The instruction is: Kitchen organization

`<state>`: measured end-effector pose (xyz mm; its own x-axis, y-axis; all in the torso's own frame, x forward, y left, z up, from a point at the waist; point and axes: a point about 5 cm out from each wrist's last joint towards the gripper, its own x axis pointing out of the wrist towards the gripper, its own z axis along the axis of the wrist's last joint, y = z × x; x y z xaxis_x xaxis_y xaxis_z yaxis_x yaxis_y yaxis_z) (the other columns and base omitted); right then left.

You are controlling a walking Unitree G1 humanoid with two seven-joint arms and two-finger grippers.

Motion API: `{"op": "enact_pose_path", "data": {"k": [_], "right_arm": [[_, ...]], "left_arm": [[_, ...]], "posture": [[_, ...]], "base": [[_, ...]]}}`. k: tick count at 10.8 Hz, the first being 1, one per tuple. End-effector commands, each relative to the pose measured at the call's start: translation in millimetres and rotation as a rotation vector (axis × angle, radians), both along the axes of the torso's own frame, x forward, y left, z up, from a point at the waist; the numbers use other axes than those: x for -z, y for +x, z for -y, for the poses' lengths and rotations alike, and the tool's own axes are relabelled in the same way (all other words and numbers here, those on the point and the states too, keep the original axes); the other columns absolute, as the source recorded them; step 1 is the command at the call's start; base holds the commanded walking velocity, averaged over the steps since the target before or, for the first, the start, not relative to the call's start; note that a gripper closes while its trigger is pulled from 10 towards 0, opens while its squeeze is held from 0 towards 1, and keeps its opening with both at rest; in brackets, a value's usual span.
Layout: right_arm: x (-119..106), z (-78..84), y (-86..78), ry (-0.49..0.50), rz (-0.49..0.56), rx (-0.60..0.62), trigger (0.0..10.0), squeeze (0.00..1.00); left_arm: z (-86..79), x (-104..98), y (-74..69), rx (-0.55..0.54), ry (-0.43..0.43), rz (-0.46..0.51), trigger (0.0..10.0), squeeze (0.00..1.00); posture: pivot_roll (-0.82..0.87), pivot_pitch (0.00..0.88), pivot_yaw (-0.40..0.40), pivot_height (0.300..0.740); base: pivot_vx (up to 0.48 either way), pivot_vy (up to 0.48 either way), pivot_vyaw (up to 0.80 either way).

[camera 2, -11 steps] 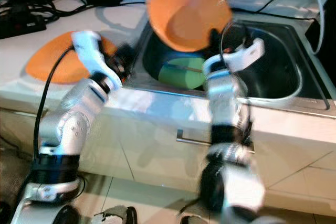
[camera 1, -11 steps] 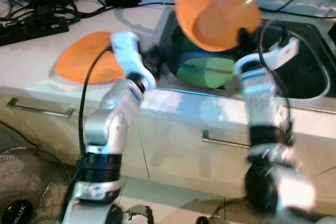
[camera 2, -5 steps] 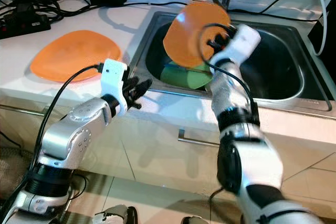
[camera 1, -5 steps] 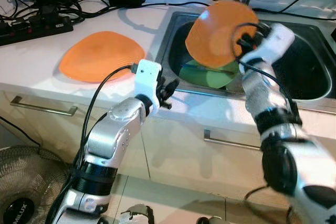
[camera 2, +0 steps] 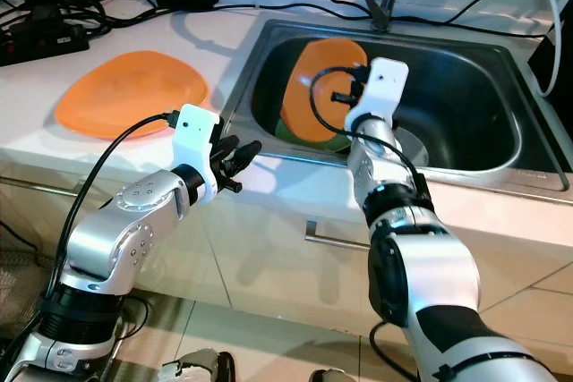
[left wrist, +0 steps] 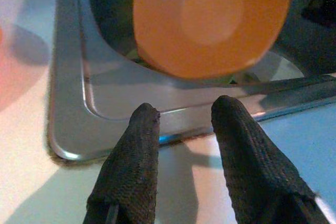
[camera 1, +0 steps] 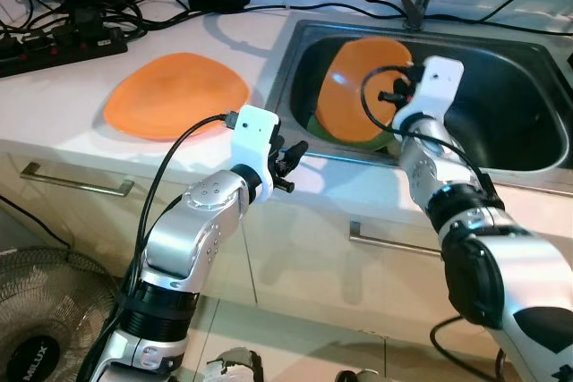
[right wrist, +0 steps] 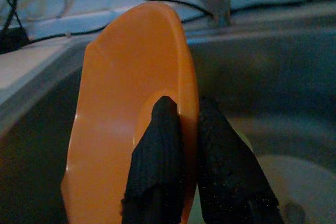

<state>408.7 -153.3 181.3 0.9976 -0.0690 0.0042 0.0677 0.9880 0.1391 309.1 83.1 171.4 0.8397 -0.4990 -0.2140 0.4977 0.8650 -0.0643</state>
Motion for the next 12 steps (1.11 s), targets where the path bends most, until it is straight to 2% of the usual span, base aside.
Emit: {"op": "enact_pose_path", "data": {"k": [1, 6, 12], "right_arm": [[-15.3, -6.4, 3.8, -0.02, 0.053, -0.011, 10.0, 0.0], [12.6, -13.2, -1.8, -0.06, -0.072, -0.024, 10.0, 0.0], [21.2, -23.7, -4.1, -0.106, -0.11, -0.075, 10.0, 0.0]], "left_arm": [[2.3, 0.9, -4.2, 0.024, 0.013, -0.007, 10.0, 0.0], [5.6, 1.5, -7.3, 0.042, 0.026, -0.02, 10.0, 0.0], [8.3, 2.1, -9.9, 0.052, 0.022, -0.031, 10.0, 0.0]], "posture": [[0.16, 0.06, 0.03, 0.74], [0.17, 0.073, 0.035, 0.74], [0.18, 0.075, 0.032, 0.74]], "base": [[0.0, 0.0, 0.0], [0.0, 0.0, 0.0], [0.0, 0.0, 0.0]]}}
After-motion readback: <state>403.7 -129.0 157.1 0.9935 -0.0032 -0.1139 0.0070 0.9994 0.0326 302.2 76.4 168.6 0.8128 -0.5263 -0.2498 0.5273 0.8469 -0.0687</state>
